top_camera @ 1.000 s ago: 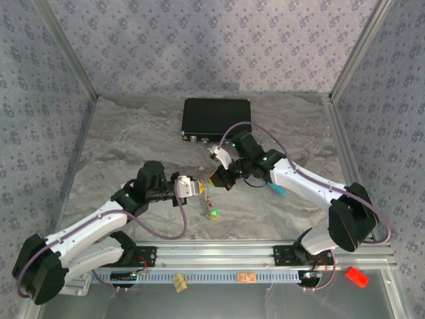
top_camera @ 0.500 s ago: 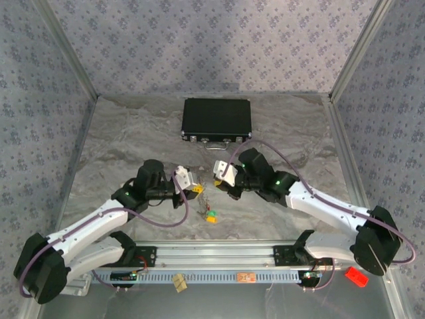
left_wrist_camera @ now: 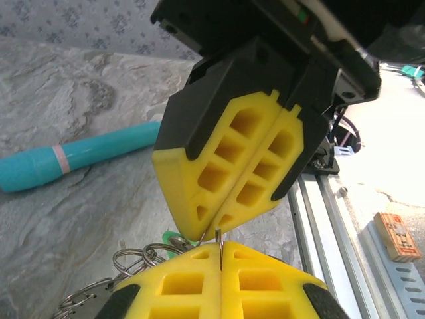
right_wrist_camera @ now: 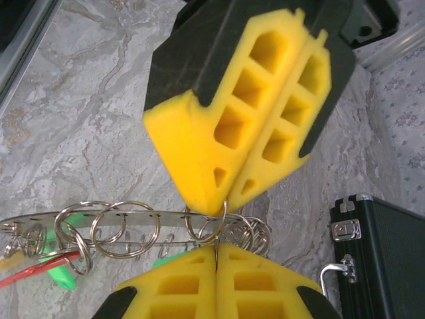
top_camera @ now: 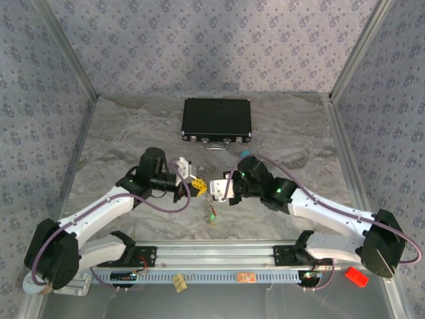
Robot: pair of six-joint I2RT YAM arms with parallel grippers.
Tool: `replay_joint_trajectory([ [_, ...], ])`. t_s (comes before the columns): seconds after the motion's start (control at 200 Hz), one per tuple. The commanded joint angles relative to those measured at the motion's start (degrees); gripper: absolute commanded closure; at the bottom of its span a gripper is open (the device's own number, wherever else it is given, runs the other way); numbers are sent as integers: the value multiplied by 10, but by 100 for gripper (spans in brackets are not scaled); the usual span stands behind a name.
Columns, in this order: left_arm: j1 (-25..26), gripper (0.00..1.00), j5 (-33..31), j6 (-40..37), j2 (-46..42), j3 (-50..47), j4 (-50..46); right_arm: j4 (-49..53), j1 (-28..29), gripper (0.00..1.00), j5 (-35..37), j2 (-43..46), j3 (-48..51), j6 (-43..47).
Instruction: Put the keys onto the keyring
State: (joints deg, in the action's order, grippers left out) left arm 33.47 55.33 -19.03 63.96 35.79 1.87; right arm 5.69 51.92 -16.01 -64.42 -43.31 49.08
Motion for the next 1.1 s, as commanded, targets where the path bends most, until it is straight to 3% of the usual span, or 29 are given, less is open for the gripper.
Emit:
replay_joint_trajectory([
  [0.0, -2, 100, 56, -41, 8, 27, -17, 23, 5, 100, 2, 16, -4, 32],
  [0.27, -3, 100, 47, -56, 5, 26, -40, 37, 13, 100, 42, 30, -3, 38],
  [1.094, -3, 100, 39, -48, 11, 27, -32, 20, 34, 100, 47, 25, -6, 46],
])
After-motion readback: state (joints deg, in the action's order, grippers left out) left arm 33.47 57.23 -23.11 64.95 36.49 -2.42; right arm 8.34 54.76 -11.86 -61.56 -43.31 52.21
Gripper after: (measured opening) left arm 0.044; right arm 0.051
